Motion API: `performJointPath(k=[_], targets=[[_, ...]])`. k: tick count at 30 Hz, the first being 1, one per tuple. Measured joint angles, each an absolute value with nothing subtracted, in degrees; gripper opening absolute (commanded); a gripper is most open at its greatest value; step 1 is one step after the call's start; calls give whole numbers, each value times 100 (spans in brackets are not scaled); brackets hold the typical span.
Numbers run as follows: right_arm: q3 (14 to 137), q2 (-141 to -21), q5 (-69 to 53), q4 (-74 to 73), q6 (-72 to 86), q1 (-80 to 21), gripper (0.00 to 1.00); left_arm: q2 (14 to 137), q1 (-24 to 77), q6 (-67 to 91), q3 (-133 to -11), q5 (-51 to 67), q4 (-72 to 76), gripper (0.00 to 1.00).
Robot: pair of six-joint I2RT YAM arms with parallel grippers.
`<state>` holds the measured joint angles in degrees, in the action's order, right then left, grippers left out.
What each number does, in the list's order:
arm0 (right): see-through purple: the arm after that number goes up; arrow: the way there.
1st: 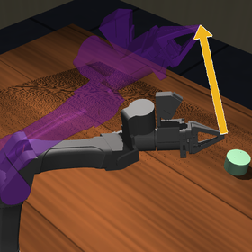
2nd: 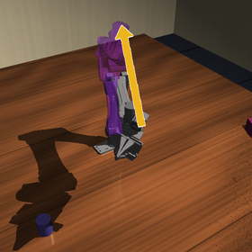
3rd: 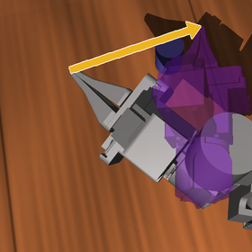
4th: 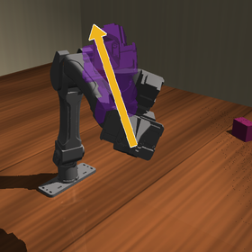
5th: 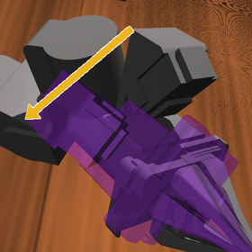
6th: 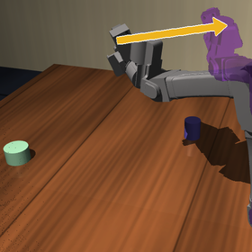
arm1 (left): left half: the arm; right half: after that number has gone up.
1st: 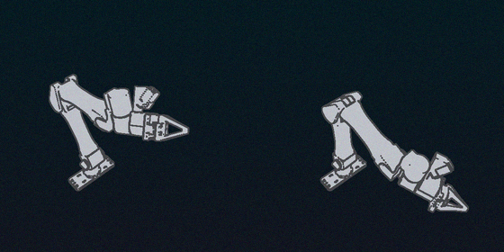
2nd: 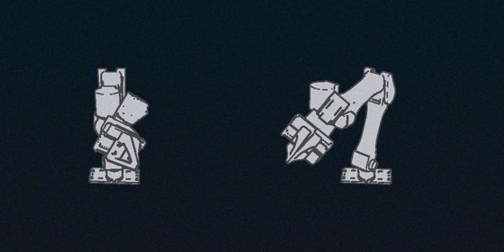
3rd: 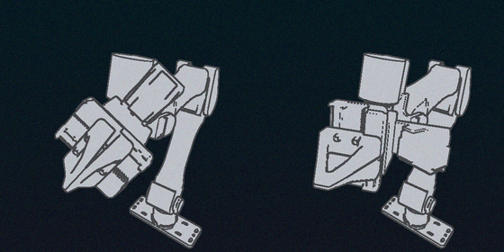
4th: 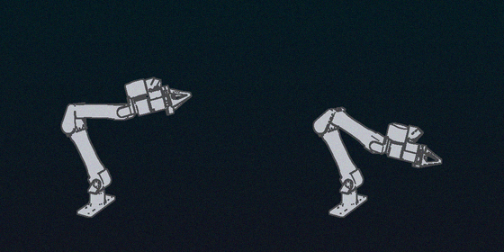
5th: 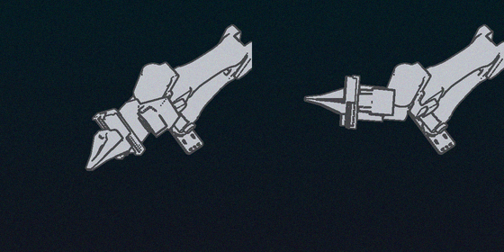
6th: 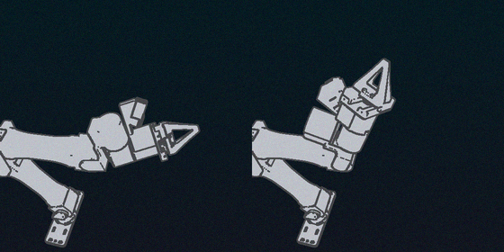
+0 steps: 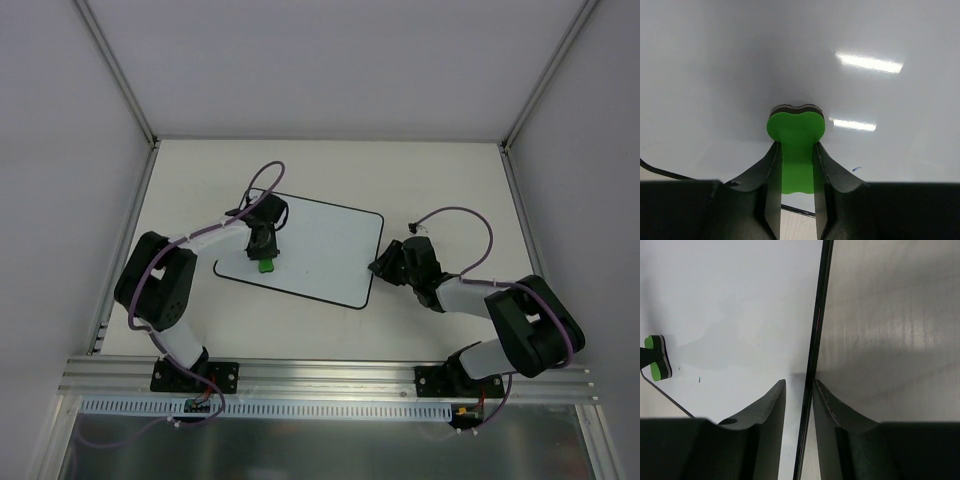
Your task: Erase the whiteboard
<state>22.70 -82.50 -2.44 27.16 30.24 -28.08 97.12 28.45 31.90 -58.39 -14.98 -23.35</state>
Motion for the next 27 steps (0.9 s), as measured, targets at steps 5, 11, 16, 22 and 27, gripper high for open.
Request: performJointPath(k=[5, 11, 16, 22, 27], targets=[[2265, -8252, -248, 2727, 3026, -2808, 33, 9719, 2939, 3258, -5776, -1426, -2108, 0], [2263, -8252, -246, 2731, 3028, -2805, 33, 10230, 3942, 3448, -6259, -1424, -1796, 0], [2237, -8235, -242, 2768, 3044, -2805, 33, 10962, 4928, 3682, -7118, -1090, -1468, 0], [2161, -8154, -246, 2808, 3061, -2808, 34, 11039, 5253, 3977, -7161, -690, -1192, 0], [2152, -8143, -255, 2805, 3068, -2808, 34, 10694, 5131, 4119, -6735, -652, -1232, 0]])
